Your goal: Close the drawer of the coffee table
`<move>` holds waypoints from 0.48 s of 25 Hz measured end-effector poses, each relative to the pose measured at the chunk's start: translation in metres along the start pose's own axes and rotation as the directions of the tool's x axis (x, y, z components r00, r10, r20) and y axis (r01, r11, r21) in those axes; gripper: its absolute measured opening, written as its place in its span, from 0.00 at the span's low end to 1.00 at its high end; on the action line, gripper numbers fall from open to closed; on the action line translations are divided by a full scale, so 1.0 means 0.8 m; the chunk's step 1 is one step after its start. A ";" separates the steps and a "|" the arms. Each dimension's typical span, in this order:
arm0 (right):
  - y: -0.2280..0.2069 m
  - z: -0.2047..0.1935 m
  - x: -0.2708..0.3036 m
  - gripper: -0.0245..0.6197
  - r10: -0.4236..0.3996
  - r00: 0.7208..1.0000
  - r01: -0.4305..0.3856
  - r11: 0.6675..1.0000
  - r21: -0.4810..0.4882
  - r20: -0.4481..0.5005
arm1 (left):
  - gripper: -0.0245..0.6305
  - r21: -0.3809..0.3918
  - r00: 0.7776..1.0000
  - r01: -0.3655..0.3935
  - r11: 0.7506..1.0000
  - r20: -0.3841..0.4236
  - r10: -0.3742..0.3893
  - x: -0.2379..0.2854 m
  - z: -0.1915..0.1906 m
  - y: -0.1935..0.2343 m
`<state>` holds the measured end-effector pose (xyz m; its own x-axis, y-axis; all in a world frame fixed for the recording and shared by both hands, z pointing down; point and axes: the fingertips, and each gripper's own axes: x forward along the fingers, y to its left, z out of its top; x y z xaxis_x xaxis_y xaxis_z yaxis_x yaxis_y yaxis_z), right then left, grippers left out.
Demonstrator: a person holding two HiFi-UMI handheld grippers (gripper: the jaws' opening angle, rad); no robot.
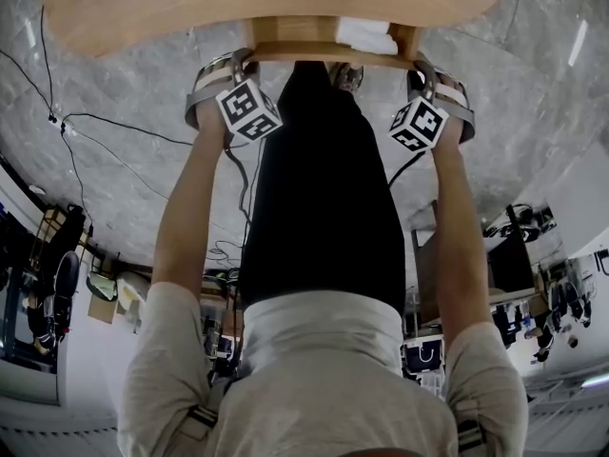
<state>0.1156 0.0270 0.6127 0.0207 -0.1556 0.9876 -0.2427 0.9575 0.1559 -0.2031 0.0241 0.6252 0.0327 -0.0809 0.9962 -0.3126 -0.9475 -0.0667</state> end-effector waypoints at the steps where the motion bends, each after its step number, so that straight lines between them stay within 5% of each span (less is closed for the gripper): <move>1: -0.002 0.000 -0.001 0.18 -0.003 1.000 0.003 1.000 0.001 -0.001 | 0.22 0.000 1.000 -0.002 1.000 0.000 0.002 -0.001 0.001 0.002; 12: -0.028 0.001 0.004 0.18 -0.026 1.000 0.026 1.000 0.014 -0.007 | 0.22 -0.012 1.000 -0.021 1.000 0.016 0.021 -0.001 0.013 0.028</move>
<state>0.1203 0.0052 0.6122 0.0341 -0.1784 0.9834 -0.2555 0.9497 0.1811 -0.2001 -0.0004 0.6222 0.0414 -0.1057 0.9935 -0.3247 -0.9418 -0.0867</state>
